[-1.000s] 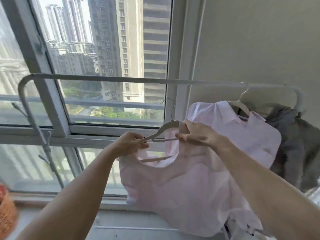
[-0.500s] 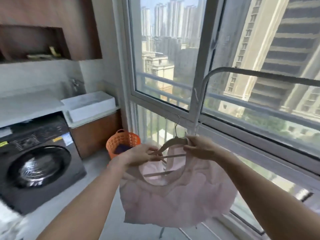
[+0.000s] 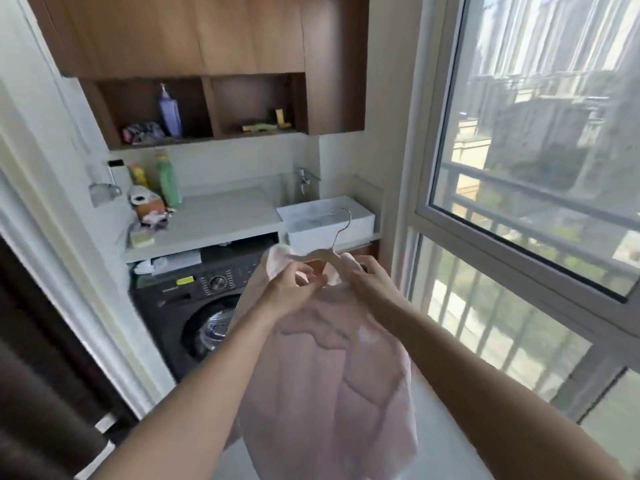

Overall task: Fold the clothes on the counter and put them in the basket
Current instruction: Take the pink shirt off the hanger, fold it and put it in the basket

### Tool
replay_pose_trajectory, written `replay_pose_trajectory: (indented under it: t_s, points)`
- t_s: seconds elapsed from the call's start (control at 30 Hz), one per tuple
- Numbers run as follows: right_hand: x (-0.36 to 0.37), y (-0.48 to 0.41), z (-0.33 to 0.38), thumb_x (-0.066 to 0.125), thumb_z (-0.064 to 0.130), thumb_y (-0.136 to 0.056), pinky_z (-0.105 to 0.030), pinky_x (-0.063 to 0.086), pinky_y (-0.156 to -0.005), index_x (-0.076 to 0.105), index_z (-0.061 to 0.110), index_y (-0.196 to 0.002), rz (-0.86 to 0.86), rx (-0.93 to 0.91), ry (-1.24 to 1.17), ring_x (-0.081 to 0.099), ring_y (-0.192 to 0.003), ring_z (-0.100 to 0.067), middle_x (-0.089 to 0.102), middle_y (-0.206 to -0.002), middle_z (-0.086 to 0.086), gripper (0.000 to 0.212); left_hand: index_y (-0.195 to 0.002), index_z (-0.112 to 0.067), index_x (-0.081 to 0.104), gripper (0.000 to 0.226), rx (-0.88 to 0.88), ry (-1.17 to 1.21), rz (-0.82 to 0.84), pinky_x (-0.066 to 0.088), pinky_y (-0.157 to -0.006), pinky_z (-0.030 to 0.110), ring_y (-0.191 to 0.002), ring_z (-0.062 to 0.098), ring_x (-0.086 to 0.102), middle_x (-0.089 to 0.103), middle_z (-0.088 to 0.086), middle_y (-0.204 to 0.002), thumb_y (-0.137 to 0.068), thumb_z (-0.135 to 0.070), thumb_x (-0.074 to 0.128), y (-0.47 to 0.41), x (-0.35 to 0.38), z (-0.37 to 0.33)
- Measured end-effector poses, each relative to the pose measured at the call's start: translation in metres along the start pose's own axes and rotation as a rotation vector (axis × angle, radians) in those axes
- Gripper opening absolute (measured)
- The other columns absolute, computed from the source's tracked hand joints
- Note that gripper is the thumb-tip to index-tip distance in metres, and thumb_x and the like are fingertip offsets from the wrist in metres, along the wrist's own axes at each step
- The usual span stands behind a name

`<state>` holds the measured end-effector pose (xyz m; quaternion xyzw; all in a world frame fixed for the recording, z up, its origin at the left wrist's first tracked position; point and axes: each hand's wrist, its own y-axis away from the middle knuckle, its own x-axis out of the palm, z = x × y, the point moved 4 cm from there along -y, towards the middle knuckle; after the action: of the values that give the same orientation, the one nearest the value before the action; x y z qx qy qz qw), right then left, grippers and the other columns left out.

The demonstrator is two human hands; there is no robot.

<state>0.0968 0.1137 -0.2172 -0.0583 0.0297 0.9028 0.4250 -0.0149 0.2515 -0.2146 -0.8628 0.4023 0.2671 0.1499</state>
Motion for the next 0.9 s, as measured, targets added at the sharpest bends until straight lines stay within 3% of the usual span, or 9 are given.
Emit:
replay_pose_trajectory:
  t_s: [0.13,0.2,0.27,0.37,0.5,0.6,0.73,0.8,0.9]
  points:
    - [0.086,-0.085,0.020,0.065,0.050,-0.085,-0.040,0.058,-0.083,0.058,0.026,-0.120,0.083,0.048,-0.218,0.072,-0.097,-0.023,0.072,-0.101,-0.006,0.043,-0.118,-0.029,0.062,0.018,0.032,0.249,0.272,0.058,-0.081,0.026,-0.097,0.006,0.068,0.070,-0.005,-0.108,-0.101,-0.032,0.056,-0.041,-0.032,-0.013]
    - [0.116,-0.111,0.029,0.055,0.055,-0.088,-0.036,0.057,-0.081,0.063,0.029,-0.112,0.075,0.009,-0.206,0.071,-0.094,-0.019,0.072,-0.095,0.002,0.036,-0.126,-0.032,0.054,0.038,0.067,0.332,0.311,0.056,-0.075,0.018,-0.094,-0.007,0.067,0.070,-0.019,-0.103,-0.095,-0.012,0.065,-0.067,-0.055,0.002]
    - [0.140,-0.131,0.039,0.047,0.050,-0.098,-0.035,0.057,-0.083,0.068,0.033,-0.105,0.144,-0.032,-0.156,0.070,-0.091,-0.014,0.072,-0.095,0.005,0.028,-0.121,-0.032,0.055,0.052,0.038,0.345,0.212,0.060,-0.082,0.031,-0.100,0.000,0.068,0.072,-0.020,-0.101,-0.086,0.003,0.070,-0.101,-0.083,0.028]
    - [0.166,-0.169,0.046,0.050,0.029,-0.103,-0.029,0.060,-0.074,0.065,0.016,-0.118,0.287,-0.001,-0.236,0.072,-0.081,-0.015,0.071,-0.097,-0.004,0.025,-0.117,-0.013,0.060,0.040,-0.099,0.402,0.048,0.059,-0.076,0.046,-0.095,0.030,0.070,0.072,0.013,-0.105,-0.080,0.002,0.064,-0.152,-0.118,0.069]
    - [0.209,-0.233,0.047,0.056,0.013,-0.100,-0.025,0.058,-0.077,0.056,0.012,-0.132,0.373,-0.035,-0.179,0.072,-0.097,-0.014,0.071,-0.114,-0.004,0.032,-0.110,-0.019,0.064,0.032,-0.154,0.729,0.216,0.050,-0.054,0.028,-0.063,0.014,0.066,0.069,0.002,-0.075,-0.080,-0.026,0.073,-0.216,-0.139,0.091]
    - [0.244,-0.296,0.049,0.051,-0.005,-0.093,-0.032,0.059,-0.076,0.064,0.015,-0.124,0.336,-0.126,0.076,0.072,-0.091,-0.015,0.072,-0.112,-0.006,0.038,-0.108,-0.019,0.069,0.029,-0.150,0.568,0.077,0.059,-0.075,0.037,-0.084,0.023,0.072,0.075,0.007,-0.093,-0.080,-0.018,0.072,-0.283,-0.173,0.124]
    - [0.252,-0.378,0.085,0.066,0.012,-0.089,-0.029,0.055,-0.074,0.065,0.018,-0.105,0.010,-0.361,0.368,0.068,-0.079,-0.014,0.069,-0.097,0.001,0.017,-0.077,-0.019,0.064,0.028,-0.006,0.180,0.186,0.040,-0.063,0.023,-0.070,0.014,0.056,0.059,-0.007,-0.072,-0.061,0.003,0.064,-0.342,-0.215,0.151]
    - [0.266,-0.416,0.101,0.074,0.016,-0.087,-0.013,0.047,-0.079,0.058,0.017,-0.104,0.020,-0.483,0.433,0.064,-0.089,-0.013,0.065,-0.102,0.000,0.024,-0.085,-0.022,0.070,0.039,0.092,0.164,0.236,0.041,-0.067,0.024,-0.074,0.011,0.055,0.059,-0.008,-0.077,-0.062,0.009,0.071,-0.373,-0.239,0.163]
    - [0.288,-0.459,0.107,0.075,0.012,-0.086,-0.022,0.052,-0.084,0.047,0.020,-0.095,0.079,-0.497,0.361,0.067,-0.092,-0.021,0.068,-0.095,-0.010,0.031,-0.104,-0.024,0.074,0.055,0.176,0.204,0.202,0.049,-0.076,0.021,-0.082,0.007,0.063,0.070,-0.002,-0.089,-0.069,0.018,0.072,-0.412,-0.271,0.172]
